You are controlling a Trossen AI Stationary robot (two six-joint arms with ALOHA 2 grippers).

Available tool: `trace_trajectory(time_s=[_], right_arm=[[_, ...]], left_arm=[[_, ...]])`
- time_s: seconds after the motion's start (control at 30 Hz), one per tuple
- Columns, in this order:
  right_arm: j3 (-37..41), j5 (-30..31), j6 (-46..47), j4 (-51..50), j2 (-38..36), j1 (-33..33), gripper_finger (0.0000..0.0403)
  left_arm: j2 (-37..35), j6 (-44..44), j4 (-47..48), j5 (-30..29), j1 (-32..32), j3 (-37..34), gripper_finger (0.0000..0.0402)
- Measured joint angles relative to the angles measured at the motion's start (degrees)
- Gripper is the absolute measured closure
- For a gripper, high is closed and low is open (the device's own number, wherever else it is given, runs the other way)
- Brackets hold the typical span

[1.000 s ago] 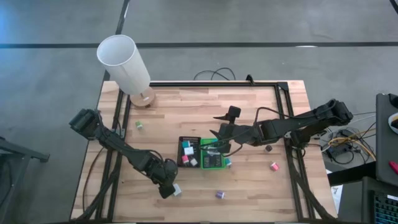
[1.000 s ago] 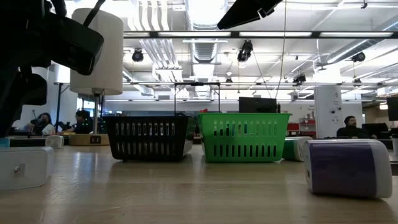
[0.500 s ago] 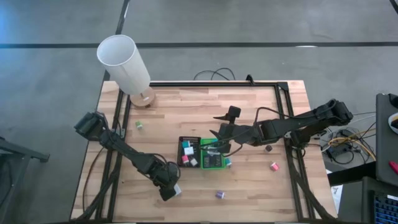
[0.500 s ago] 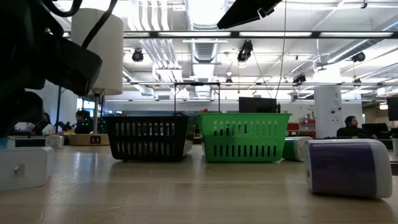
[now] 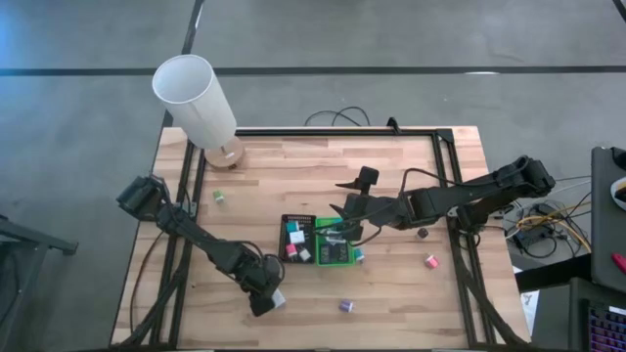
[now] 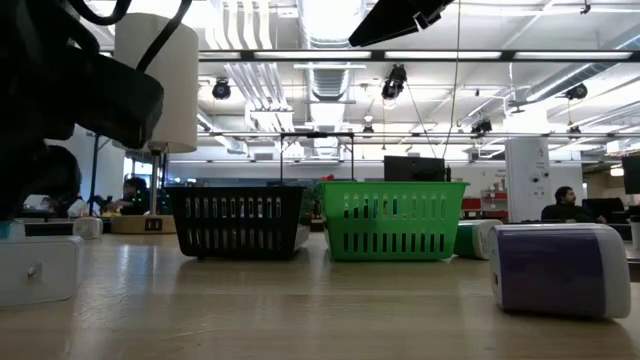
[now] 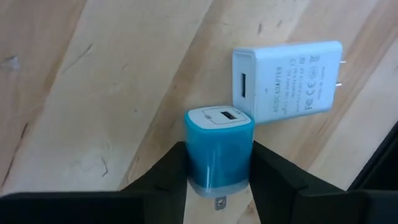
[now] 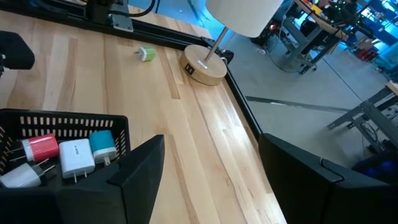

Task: Pick & Place Office items
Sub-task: Put the blue white charger adapter into the black bin

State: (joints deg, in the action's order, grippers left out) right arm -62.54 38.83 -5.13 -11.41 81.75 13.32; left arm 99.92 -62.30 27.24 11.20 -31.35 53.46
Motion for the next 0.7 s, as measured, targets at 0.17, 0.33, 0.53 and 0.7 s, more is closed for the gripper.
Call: trace_trajectory(time_s=[0.17, 0.33, 0.53, 0.7], right_arm=[[0.00, 0.00, 0.00, -0.01, -0.01, -0.02, 0.0142], [0.00, 0.02, 0.00, -0.01, 0.01, 0.00, 0.0142], [0.00, 0.04, -0.03, 0.06, -0.01, -0.01, 0.0142], [0.00, 0.04, -0.37, 0.16, -0.01, -0.02, 0.0142]], left_arm=[[-0.11, 3.67, 0.61, -2.77, 0.18, -0.12, 0.0268], [-0.65, 6.04, 1.69, -3.40, 1.19, -0.03, 0.0268], [-5.16, 7.14, 10.63, -5.91, 2.45, 2.21, 0.0270], [-9.90, 7.23, 19.09, -8.96, 2.58, 4.77, 0.0270]])
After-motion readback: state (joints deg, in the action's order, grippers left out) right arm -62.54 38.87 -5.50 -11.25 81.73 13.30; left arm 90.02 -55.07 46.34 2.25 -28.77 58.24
